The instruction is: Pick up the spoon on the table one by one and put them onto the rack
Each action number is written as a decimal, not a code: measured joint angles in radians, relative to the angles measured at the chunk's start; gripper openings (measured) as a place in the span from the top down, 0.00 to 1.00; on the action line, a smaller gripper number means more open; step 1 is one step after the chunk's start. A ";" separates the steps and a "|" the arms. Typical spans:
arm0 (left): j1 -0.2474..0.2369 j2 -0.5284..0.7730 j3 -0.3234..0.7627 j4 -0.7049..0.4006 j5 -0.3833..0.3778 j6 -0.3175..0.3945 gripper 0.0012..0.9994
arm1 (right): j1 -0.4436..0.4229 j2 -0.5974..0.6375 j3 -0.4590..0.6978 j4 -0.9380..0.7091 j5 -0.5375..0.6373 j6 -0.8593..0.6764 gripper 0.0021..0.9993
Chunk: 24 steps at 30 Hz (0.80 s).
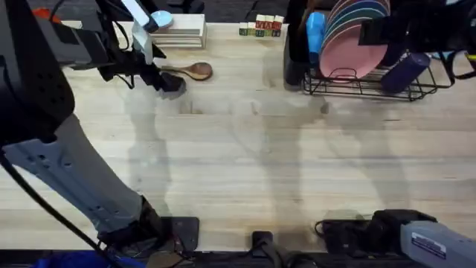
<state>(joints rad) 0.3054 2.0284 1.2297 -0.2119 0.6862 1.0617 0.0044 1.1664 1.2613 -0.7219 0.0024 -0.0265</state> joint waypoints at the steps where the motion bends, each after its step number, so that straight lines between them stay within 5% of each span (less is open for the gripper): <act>1: 0.000 0.004 0.000 -0.001 0.007 -0.012 0.01 | 0.000 0.000 0.000 0.000 0.000 0.000 0.00; 9: 0.000 0.034 0.007 -0.006 0.060 -0.097 0.01 | 0.000 0.000 0.000 0.000 0.000 0.000 0.00; 24: -0.004 0.034 0.009 -0.027 0.062 -0.109 0.01 | 0.000 0.000 0.000 0.000 0.000 0.000 0.00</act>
<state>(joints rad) 0.3015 2.0628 1.2385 -0.2391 0.7483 0.9527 0.0044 1.1664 1.2613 -0.7219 0.0021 -0.0266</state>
